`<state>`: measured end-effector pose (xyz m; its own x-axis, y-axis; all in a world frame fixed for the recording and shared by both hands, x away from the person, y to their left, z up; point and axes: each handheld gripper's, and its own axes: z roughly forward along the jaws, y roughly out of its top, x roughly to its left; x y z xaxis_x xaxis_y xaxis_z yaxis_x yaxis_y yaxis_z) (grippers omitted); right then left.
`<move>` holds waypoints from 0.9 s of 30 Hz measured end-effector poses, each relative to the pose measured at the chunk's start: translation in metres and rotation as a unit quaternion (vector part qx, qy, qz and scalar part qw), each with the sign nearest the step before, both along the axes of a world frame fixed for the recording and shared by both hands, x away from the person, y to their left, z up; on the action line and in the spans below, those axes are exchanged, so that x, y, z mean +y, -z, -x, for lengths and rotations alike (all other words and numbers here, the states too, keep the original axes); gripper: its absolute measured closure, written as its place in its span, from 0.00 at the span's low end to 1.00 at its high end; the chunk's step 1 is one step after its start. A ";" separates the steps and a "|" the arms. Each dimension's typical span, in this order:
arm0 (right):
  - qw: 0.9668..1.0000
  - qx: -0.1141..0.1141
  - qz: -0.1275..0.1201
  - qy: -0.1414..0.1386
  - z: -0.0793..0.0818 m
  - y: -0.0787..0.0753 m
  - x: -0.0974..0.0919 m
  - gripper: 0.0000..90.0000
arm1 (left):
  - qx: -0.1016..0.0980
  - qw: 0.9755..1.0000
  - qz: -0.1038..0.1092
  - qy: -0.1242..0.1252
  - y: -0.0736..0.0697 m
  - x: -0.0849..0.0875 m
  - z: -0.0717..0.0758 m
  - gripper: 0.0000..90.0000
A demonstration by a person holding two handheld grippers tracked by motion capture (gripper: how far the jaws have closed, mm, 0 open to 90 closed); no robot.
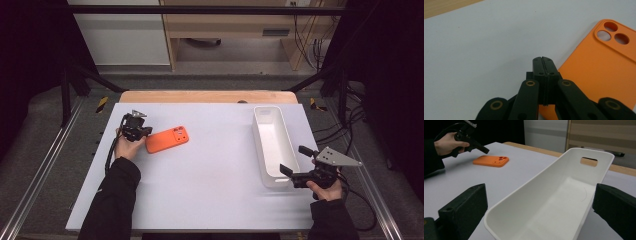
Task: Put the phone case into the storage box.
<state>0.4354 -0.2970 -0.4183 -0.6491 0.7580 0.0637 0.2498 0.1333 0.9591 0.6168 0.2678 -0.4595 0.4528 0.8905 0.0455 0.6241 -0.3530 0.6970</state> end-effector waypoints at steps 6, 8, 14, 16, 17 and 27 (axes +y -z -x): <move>1.000 0.000 -0.001 -0.001 0.000 0.000 0.000 0.00 | 0.007 1.000 0.001 -0.002 0.005 0.001 0.000 1.00; 1.000 0.000 -0.001 -0.002 0.000 0.000 0.000 0.00 | 0.007 1.000 0.001 -0.002 0.005 0.001 0.000 1.00; 1.000 0.002 0.001 -0.002 0.000 0.000 0.000 0.00 | 0.008 1.000 0.003 -0.007 0.006 0.002 -0.001 1.00; 1.000 0.000 0.000 -0.001 0.000 0.000 0.000 0.00 | 0.008 1.000 0.001 -0.009 0.006 0.002 -0.002 1.00; 1.000 0.000 0.000 -0.001 0.000 0.000 0.000 0.00 | 0.008 1.000 0.001 -0.009 0.006 0.002 -0.002 1.00; 1.000 0.001 -0.002 -0.001 0.000 0.000 0.000 0.00 | 0.017 1.000 0.006 -0.004 0.006 0.003 0.003 1.00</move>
<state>0.4352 -0.2975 -0.4179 -0.6511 0.7560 0.0676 0.2506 0.1300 0.9593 0.6143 0.2708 -0.4653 0.4466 0.8945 0.0197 0.6503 -0.3396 0.6796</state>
